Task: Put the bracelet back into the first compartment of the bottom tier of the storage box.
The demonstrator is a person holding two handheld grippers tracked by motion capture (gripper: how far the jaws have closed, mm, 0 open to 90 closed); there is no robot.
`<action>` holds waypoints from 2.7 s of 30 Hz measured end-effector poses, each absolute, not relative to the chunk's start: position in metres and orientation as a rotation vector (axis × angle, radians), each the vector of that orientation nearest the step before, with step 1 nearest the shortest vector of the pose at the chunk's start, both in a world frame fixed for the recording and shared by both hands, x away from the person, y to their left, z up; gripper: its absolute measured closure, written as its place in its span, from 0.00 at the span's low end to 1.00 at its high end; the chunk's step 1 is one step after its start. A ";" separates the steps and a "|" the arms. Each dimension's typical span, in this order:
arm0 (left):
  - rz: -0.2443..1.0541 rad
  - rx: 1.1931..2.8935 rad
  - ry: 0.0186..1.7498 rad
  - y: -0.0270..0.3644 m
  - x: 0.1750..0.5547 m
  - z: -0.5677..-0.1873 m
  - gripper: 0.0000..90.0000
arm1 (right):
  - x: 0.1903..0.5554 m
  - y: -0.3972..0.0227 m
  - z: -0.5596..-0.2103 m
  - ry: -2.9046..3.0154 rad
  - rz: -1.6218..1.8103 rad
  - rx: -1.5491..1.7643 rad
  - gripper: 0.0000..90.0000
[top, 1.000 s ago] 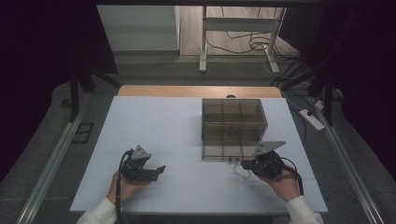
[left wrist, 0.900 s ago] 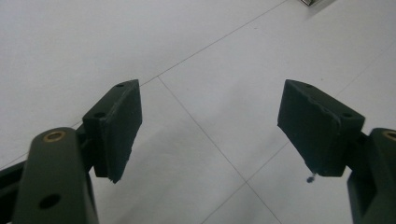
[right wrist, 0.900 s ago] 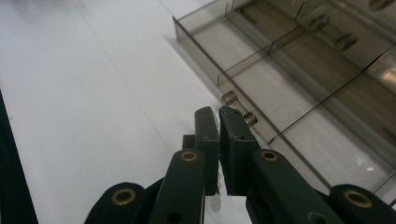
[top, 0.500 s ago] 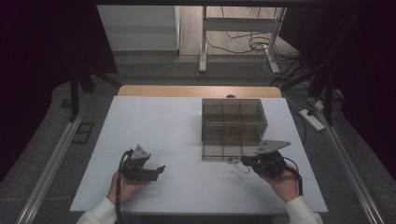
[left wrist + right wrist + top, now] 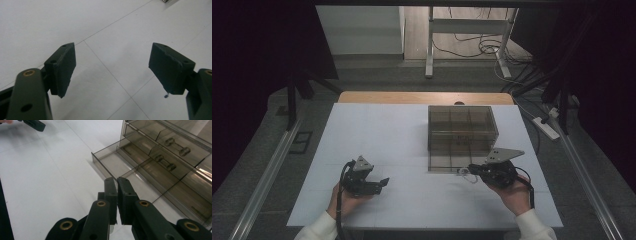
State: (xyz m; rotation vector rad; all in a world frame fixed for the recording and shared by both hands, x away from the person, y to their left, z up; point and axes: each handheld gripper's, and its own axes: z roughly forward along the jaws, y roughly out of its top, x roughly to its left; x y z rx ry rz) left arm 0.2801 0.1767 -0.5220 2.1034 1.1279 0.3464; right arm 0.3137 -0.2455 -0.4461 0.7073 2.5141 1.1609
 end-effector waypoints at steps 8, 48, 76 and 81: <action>0.347 2.108 1.127 0.176 0.280 -0.522 0.25 | 0.317 -0.241 -0.442 2.499 1.179 0.701 0.95; 0.349 2.110 1.124 0.175 0.280 -0.522 0.25 | 0.346 -0.211 -0.431 2.460 1.211 0.656 0.95; 0.354 2.113 1.122 0.175 0.280 -0.522 0.25 | 0.357 -0.185 -0.436 2.479 1.190 0.609 0.95; 0.354 2.114 1.121 0.175 0.280 -0.522 0.25 | 0.358 -0.179 -0.438 2.486 1.188 0.599 0.95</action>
